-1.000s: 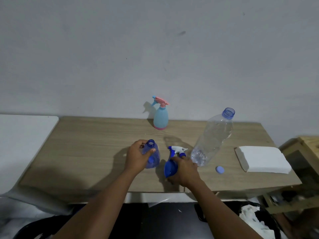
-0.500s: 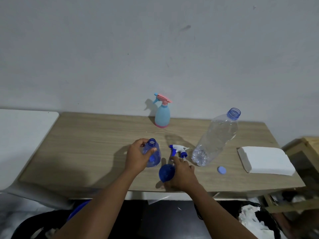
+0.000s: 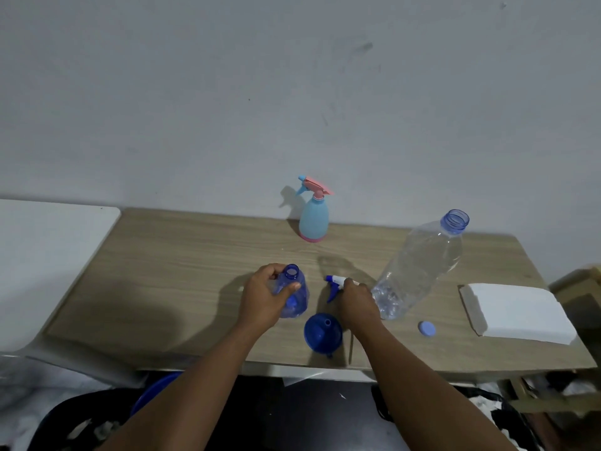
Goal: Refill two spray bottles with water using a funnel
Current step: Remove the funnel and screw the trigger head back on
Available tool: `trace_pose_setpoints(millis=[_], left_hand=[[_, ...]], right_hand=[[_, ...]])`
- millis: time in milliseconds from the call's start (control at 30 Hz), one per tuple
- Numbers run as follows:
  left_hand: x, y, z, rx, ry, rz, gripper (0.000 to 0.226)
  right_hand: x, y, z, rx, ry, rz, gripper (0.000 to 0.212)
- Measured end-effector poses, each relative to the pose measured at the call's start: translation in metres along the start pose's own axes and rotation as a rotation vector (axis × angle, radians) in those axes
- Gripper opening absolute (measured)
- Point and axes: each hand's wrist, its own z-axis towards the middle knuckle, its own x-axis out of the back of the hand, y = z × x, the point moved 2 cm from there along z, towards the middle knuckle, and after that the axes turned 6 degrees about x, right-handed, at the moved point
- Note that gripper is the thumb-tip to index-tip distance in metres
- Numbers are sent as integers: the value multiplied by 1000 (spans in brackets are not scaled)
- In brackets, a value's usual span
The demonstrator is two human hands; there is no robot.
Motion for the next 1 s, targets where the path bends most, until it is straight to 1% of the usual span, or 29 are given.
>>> trace_pose_setpoints(millis=[100, 167, 200, 300, 400, 467, 533, 633, 733, 800, 1000], left_hand=[[1, 0, 1, 3, -2, 12, 34], [1, -1, 1, 7, -5, 10, 33], [0, -2, 2, 2, -6, 2, 33], [0, -2, 1, -6, -2, -9, 32], [-1, -3, 1, -6, 2, -22, 33], [-1, -4, 2, -5, 2, -27, 33], [-2, -4, 2, 5, 1, -32, 32], [-1, 0, -1, 27, 10, -26, 30], [-2, 4, -3, 72, 13, -58, 24], [-2, 7, -5, 90, 4, -79, 25], [1, 12, -11, 92, -31, -30, 28]], right_hand=[[-5, 2, 8, -34, 6, -81, 36], [-7, 4, 10, -26, 19, -51, 36], [-4, 4, 9, -27, 42, 5, 35], [10, -1, 4, -3, 188, 170, 16], [37, -16, -9, 126, 414, 356, 8], [57, -31, -21, 244, 539, 486, 10], [76, -47, -32, 299, 610, 652, 15], [102, -74, -45, 368, 668, 857, 16], [121, -101, -54, 446, 711, 1035, 19], [127, -117, -59, 496, 729, 1102, 21], [121, -145, -66, 585, 736, 1163, 26]])
